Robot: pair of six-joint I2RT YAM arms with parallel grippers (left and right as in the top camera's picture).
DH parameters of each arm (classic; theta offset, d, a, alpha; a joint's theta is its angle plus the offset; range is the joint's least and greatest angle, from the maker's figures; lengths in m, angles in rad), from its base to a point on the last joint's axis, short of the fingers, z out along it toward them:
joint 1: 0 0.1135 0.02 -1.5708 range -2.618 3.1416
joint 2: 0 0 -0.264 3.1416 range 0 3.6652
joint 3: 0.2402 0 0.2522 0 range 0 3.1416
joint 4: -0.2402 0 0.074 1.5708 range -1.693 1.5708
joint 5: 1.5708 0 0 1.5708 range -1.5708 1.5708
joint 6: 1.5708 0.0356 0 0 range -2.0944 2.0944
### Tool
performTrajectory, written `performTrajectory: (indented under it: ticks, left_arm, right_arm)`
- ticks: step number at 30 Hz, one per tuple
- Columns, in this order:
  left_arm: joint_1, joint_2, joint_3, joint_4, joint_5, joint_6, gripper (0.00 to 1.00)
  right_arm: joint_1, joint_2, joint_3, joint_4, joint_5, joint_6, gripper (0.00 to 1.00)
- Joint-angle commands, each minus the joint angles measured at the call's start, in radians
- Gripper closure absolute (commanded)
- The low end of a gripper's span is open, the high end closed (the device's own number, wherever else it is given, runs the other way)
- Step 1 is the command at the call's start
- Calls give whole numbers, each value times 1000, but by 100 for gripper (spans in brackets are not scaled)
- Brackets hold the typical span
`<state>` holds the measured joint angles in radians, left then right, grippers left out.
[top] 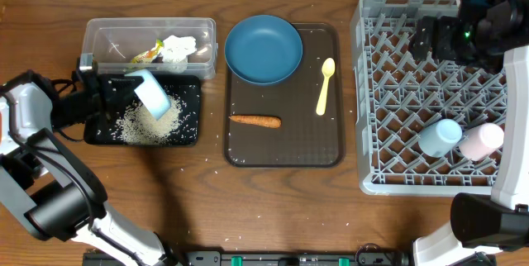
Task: Sort waste into correct bins and load items into the dishwasher rack
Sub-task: 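Tilt the bowl with the left gripper to pour rice onto the black tray, then carry the emptied bowl with the left gripper toward the dish rack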
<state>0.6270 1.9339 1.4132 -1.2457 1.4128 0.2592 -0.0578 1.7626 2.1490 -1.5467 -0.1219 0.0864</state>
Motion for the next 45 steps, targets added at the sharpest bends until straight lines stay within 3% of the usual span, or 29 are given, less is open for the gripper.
performTrajectory:
  ticks: [1,25,40,45]
  left_arm:
    - [-5,-34,-1,-2,-19,10,94]
    - [-57,-94,52,5,-157,8,94]
    - [-225,-340,64,175,-549,-230,94]
    - [-332,-397,64,197,-677,-236,94]
  right_arm:
    - [-1,5,-5,3,7,-14,1]
    - [-1,5,-5,12,6,-13,1]
    - [-1,5,-5,12,6,-13,1]
    - [-1,5,-5,10,6,-13,1]
